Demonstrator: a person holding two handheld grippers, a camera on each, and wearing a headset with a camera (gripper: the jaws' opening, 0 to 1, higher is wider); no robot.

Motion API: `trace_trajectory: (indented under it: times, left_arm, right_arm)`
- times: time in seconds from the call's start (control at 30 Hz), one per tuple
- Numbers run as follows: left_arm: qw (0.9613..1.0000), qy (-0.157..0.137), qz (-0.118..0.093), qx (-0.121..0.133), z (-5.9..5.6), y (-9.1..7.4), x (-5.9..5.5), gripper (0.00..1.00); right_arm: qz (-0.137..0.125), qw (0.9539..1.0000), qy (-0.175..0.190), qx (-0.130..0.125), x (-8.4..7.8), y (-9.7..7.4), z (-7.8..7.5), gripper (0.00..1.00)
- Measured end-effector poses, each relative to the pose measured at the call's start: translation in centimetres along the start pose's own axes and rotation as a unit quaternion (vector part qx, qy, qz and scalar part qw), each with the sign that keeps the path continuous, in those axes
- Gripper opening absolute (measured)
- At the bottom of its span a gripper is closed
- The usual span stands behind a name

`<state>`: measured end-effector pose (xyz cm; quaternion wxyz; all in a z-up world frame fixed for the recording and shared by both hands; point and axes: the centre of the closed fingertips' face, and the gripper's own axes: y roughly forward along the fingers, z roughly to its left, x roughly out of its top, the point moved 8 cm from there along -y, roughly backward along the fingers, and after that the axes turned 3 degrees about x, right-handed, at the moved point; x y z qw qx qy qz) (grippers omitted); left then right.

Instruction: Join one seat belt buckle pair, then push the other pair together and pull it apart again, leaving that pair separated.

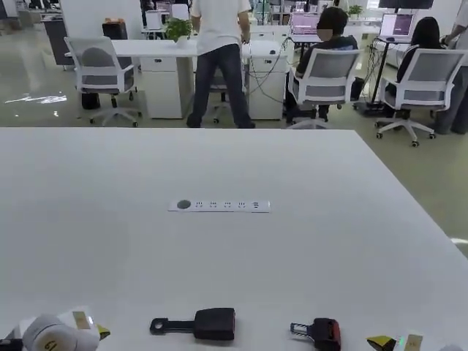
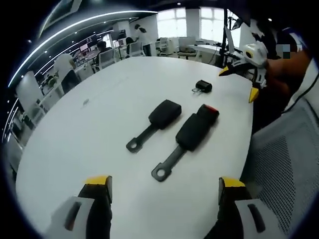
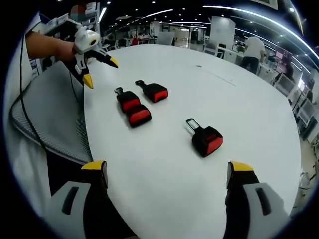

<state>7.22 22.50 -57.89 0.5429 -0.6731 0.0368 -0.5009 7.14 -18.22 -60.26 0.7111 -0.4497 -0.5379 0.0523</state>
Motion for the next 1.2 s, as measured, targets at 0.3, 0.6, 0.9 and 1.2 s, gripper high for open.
trace_trajectory:
  times: [0.3,0.6,0.9,1.2]
  left_arm:
    - [0.9988,-0.046,-0.008,0.015,0.6,-0.8,-2.7,1.00]
    - [0.9975,-0.056,-0.031,0.030,0.8,-0.8,-3.5,1.00]
    - [0.9963,-0.074,-0.033,0.028,0.1,-1.3,-3.4,1.00]
    - [0.9977,-0.055,-0.039,0.009,-1.1,-0.8,-3.3,1.00]
  right_arm:
    - [-0.004,0.9997,0.022,-0.007,-0.1,-0.5,0.8,0.99]
    - [-0.028,0.9987,0.038,-0.021,0.8,-0.6,1.4,0.99]
    - [-0.030,0.9982,0.044,-0.028,0.8,-0.8,1.1,0.99]
    - [-0.024,0.9981,0.050,-0.029,0.7,-0.1,2.1,0.99]
